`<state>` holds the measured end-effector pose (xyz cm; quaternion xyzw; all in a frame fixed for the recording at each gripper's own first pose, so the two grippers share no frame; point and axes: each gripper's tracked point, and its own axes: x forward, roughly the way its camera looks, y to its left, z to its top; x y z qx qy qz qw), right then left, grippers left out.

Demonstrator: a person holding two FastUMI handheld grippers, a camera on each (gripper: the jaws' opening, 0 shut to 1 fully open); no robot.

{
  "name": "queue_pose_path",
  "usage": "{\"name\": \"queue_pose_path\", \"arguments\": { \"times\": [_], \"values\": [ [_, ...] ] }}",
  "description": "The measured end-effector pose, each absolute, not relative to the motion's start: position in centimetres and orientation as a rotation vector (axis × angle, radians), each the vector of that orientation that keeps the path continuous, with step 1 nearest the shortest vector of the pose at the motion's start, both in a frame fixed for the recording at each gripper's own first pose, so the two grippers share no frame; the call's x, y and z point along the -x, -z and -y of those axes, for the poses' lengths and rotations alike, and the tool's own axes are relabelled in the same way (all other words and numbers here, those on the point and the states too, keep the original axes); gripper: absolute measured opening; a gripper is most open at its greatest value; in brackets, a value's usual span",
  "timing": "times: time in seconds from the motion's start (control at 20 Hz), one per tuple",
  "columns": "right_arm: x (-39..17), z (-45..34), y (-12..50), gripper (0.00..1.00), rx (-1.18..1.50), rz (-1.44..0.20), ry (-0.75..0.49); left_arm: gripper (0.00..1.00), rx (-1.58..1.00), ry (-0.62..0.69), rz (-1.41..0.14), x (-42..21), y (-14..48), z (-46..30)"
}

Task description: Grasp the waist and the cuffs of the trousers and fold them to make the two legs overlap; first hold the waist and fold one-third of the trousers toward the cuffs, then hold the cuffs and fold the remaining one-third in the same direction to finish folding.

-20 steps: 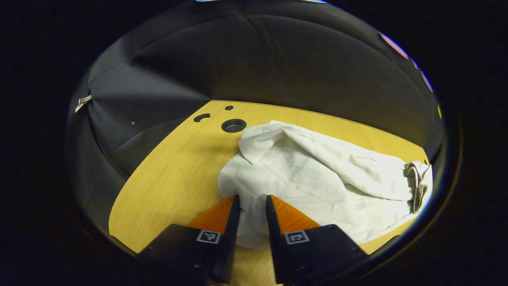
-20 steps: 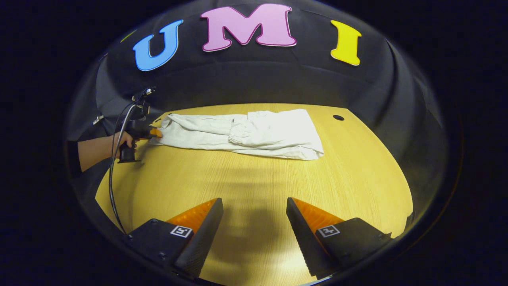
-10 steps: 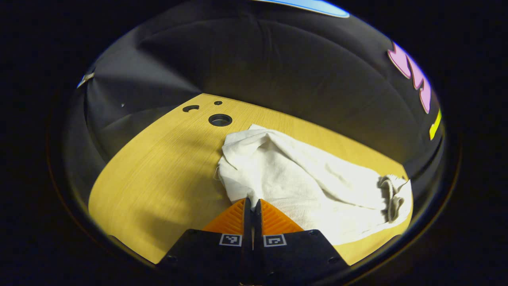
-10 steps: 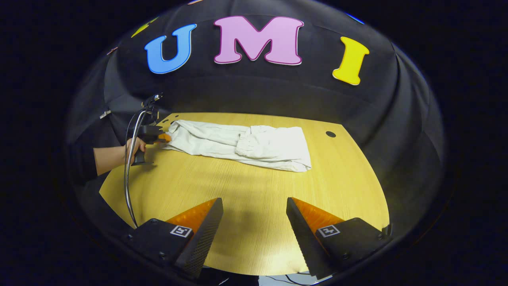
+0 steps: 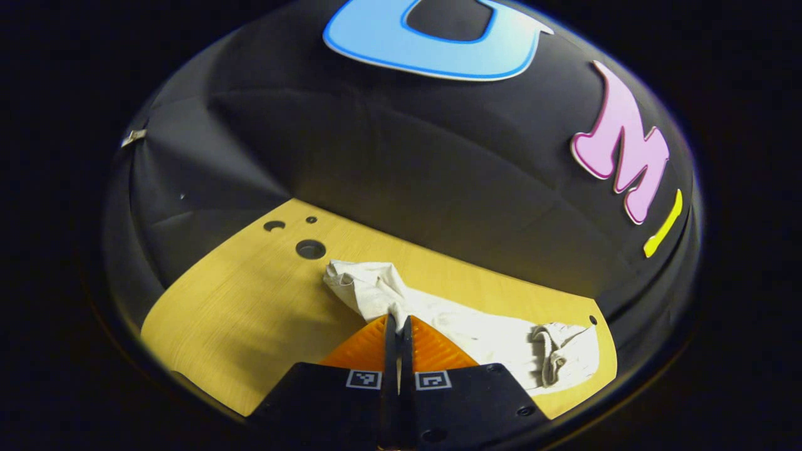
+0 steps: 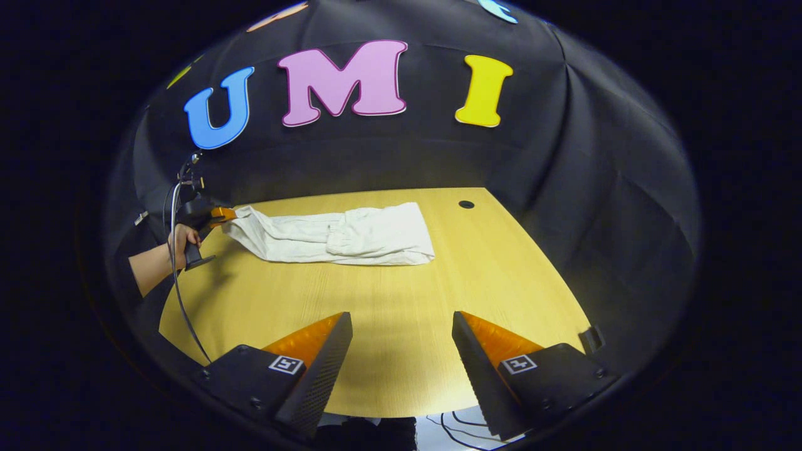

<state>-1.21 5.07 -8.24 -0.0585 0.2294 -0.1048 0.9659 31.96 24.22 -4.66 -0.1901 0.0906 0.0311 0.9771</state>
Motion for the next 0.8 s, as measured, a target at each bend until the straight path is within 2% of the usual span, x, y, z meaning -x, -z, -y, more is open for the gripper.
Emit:
{"name": "queue_pose_path", "arguments": {
  "times": [0.45, 0.6, 0.65, 0.7, 0.8],
  "values": [
    [5.1, 0.3, 5.2, 0.98, 0.088, -0.368, 0.327, 0.05, 0.338, 0.056, -0.087, -31.8, -4.7, -14.7],
    [5.5, 2.5, 5.3, 0.98, 0.066, -0.362, 0.340, 0.05, 0.305, 0.104, -0.057, -31.9, -7.5, -9.8],
    [5.5, 3.2, 5.4, 0.98, 0.054, -0.366, 0.337, 0.02, 0.284, 0.117, -0.049, -32.0, -8.4, -8.1],
    [5.4, 4.1, 5.3, 0.98, 0.044, -0.363, 0.336, 0.05, 0.270, 0.133, -0.046, -32.1, -9.1, -6.2],
    [5.3, 6.2, 4.8, 0.98, 0.034, -0.354, 0.334, 0.05, 0.254, 0.174, -0.036, -32.1, -10.9, -0.9]
  ]
}}
